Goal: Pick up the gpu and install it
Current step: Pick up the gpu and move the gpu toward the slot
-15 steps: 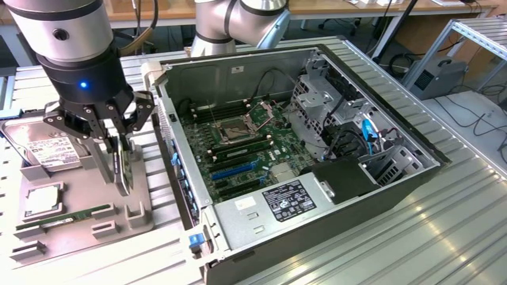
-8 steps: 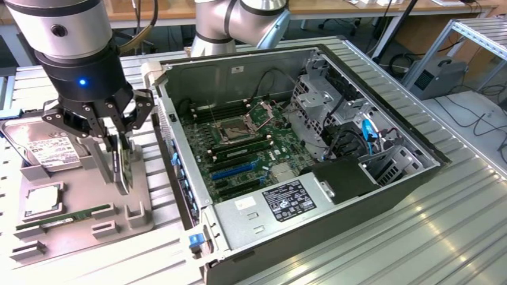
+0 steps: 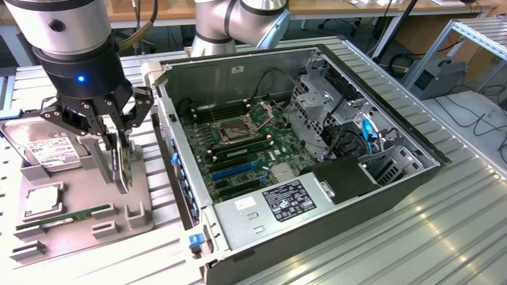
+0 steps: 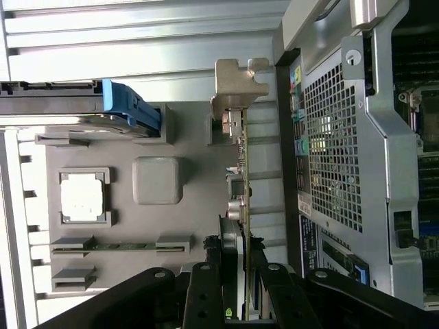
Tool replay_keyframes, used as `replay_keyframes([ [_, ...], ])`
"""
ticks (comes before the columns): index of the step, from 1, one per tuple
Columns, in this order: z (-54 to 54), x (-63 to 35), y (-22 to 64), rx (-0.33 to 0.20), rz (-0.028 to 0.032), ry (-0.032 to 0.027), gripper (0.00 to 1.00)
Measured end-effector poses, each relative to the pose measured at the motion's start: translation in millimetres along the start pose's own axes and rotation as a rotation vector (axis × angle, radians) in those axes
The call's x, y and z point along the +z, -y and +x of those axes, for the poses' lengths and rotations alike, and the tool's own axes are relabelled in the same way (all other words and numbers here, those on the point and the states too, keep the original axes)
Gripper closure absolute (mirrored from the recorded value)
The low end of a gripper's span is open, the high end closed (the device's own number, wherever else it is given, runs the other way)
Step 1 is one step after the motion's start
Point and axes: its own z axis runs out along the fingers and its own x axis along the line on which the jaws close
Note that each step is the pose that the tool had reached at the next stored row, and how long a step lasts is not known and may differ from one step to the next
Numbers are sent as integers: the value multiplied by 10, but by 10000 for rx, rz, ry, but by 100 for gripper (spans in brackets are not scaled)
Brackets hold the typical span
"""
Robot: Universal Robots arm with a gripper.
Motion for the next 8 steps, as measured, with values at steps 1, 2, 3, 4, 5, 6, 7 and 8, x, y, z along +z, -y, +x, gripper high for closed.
replay_keyframes([
  [1,0,-6,0,0,0,0,73],
  [2,0,-12,0,0,0,0,73],
  [3,-1,-17,-1,0,0,0,73],
  [4,-1,-22,-1,0,-1,1,73],
  [5,-1,-28,-1,0,0,0,73],
  [6,-1,-34,-1,0,1,0,73],
  [7,-1,-40,-1,0,0,0,73],
  [8,-1,-48,-1,0,0,0,73],
])
